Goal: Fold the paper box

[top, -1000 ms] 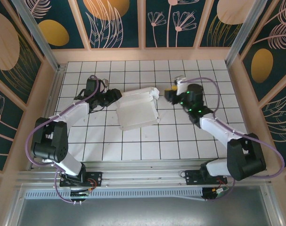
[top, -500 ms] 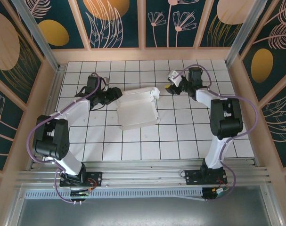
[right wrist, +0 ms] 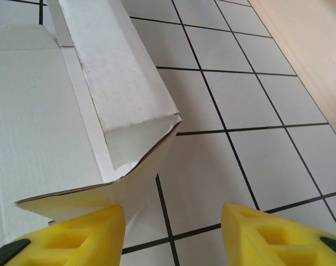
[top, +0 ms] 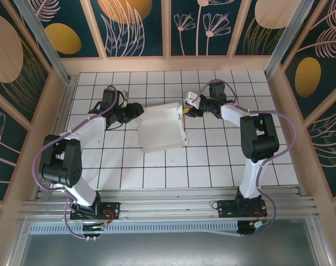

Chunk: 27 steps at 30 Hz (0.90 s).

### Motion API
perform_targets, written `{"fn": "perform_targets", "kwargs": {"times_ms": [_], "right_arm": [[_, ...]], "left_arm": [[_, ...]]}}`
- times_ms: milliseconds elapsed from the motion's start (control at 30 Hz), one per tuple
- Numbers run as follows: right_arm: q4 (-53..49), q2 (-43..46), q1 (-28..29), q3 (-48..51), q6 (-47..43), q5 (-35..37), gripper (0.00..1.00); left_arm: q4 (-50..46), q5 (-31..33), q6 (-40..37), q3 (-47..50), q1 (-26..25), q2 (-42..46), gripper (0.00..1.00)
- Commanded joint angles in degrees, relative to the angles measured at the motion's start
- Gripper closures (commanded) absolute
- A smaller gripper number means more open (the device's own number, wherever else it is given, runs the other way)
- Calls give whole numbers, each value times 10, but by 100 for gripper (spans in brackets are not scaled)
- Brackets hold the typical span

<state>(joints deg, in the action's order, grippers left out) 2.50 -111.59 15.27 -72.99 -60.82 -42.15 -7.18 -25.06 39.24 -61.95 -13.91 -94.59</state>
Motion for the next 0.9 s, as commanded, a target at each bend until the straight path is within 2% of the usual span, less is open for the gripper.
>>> {"fn": "perform_targets", "kwargs": {"times_ms": [0, 267, 500, 867], "right_arm": [[-10, -10, 11, -19, -16, -21, 50], [-65, -39, 25, -64, -15, -62, 48], [-184, -62, 26, -116, -48, -106, 46], [-113, -70, 42, -97, 55, -109, 42]], "left_arm": [[0, -8, 4, -8, -1, -9, 51], [0, -12, 7, -7, -2, -12, 52], [0, -11, 6, -4, -2, -6, 52], [14, -20, 18, 1, -2, -7, 52]]}}
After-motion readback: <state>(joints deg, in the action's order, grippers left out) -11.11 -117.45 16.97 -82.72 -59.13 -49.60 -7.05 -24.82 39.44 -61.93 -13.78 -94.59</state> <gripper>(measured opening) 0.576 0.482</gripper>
